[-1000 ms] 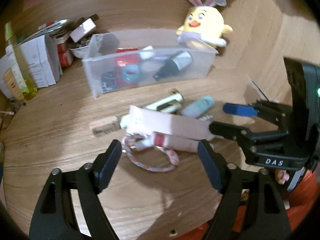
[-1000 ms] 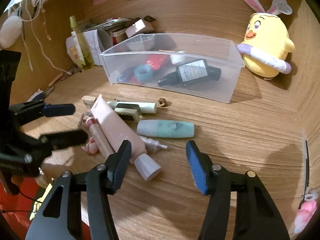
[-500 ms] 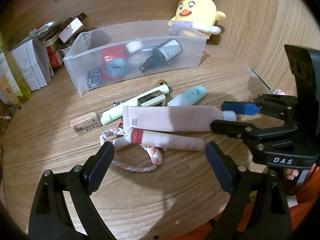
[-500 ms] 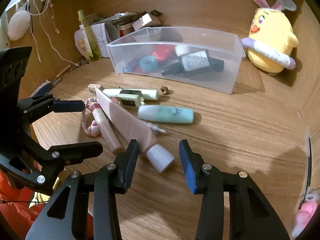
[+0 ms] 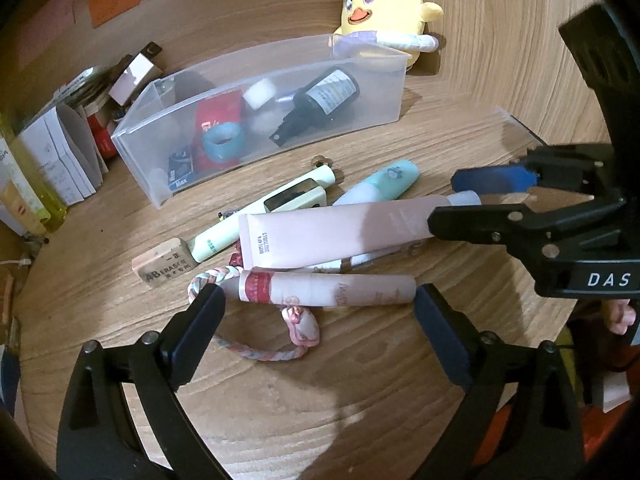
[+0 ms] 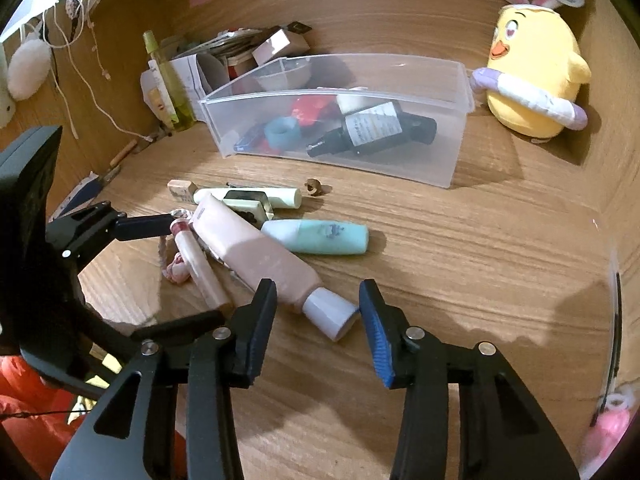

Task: Organize objects
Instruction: 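Move left tool to red-banded pink tube while right tool approaches pink squeeze tube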

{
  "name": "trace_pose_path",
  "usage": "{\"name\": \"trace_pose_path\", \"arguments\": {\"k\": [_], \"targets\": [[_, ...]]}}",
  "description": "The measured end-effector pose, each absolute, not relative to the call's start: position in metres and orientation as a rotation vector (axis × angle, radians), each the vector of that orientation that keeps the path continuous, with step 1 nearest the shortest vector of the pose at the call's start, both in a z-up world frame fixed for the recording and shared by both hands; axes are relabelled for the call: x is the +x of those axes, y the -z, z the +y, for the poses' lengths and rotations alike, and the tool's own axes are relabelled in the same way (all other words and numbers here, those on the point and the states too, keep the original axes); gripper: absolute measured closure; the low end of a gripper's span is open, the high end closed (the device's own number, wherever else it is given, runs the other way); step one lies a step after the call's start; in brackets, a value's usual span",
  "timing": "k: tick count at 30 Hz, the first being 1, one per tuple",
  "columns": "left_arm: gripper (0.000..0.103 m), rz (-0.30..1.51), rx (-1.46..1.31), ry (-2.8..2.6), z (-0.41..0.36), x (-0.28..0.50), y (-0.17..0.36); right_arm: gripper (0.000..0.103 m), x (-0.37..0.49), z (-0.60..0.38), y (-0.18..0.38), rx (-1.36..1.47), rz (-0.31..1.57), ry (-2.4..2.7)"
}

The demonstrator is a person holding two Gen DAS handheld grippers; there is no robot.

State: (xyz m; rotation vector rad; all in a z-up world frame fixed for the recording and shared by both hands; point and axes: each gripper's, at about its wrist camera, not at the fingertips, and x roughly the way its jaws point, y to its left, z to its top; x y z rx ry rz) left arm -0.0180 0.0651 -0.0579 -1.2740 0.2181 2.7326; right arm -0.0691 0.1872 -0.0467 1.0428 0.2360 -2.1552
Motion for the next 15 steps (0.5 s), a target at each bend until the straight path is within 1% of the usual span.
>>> {"name": "trace_pose_path", "arguments": {"k": [3, 6, 8, 9, 15], "targets": [[0.007, 0.213, -1.251, -2.746, 0.064, -0.017, 0.059, 0.057, -0.069, 0.182, 0.046, 1.035, 0.267, 2.144], [0.012, 0.197, -1.234, -2.758, 0.062, -0.016, 0.058, 0.054, -0.067, 0.179, 0.047, 1.032, 0.293, 2.132], [0.018, 0.185, -1.23, -2.767, 0.059, -0.016, 0.056, 0.054, -0.066, 0.178, 0.047, 1.025, 0.309, 2.134], [0.019, 0.169, -1.231, -2.766, 0.058, -0.016, 0.056, 0.054, -0.066, 0.178, 0.048, 1.022, 0.312, 2.134], [0.019, 0.108, -1.221, -2.757, 0.052, -0.016, 0.053, 0.056, -0.064, 0.182, 0.05, 1.027, 0.31, 2.157]]}}
